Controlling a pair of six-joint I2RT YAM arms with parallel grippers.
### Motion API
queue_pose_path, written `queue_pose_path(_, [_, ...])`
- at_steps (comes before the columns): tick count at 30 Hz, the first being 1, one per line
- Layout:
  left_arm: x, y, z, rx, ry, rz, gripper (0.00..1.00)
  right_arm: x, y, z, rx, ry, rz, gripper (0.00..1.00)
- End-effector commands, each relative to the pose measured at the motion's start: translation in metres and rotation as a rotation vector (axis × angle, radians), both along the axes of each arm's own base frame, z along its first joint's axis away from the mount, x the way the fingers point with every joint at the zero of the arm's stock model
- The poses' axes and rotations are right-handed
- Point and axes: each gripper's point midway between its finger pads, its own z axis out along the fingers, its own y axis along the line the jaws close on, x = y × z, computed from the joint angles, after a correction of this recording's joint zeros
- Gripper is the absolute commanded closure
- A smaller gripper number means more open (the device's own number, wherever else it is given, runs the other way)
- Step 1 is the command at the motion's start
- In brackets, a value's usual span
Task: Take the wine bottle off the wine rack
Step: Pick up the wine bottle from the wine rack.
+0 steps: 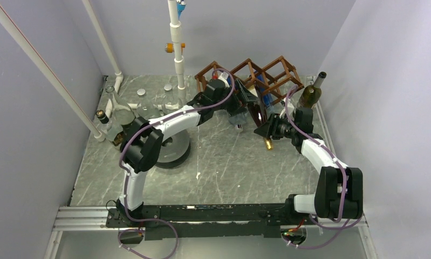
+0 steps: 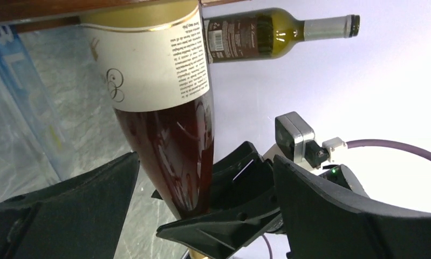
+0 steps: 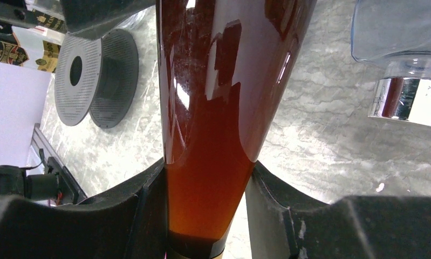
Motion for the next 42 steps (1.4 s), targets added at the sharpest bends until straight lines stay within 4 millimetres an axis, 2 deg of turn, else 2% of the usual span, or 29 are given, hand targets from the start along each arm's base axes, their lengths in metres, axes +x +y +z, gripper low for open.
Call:
queue_pose_path(1, [0.001,-0.013,-0.007,-0.029,0.063,-0.005,0.01,0.008,0.01,0.057,0.019,-0.233,0.092,1.0])
queue_pose_path(18, [0.001,-0.028,-0.026,-0.013,0.146,0.006,0.0,0.001,0.011,0.074,0.005,-0.295,0.113,1.0])
queue_pose_path(28, [-0.003,-0.027,-0.042,0.075,0.196,0.016,0.01,0.001,0.009,0.075,-0.011,-0.307,0.116,1.0])
queue_pose_path(38, [-0.004,-0.028,-0.043,0.148,0.209,0.027,0.02,0.001,0.009,0.074,-0.018,-0.308,0.114,1.0])
queue_pose_path(42, [-0.004,-0.03,-0.045,0.167,0.215,0.023,0.06,0.001,0.008,0.075,-0.025,-0.314,0.116,1.0])
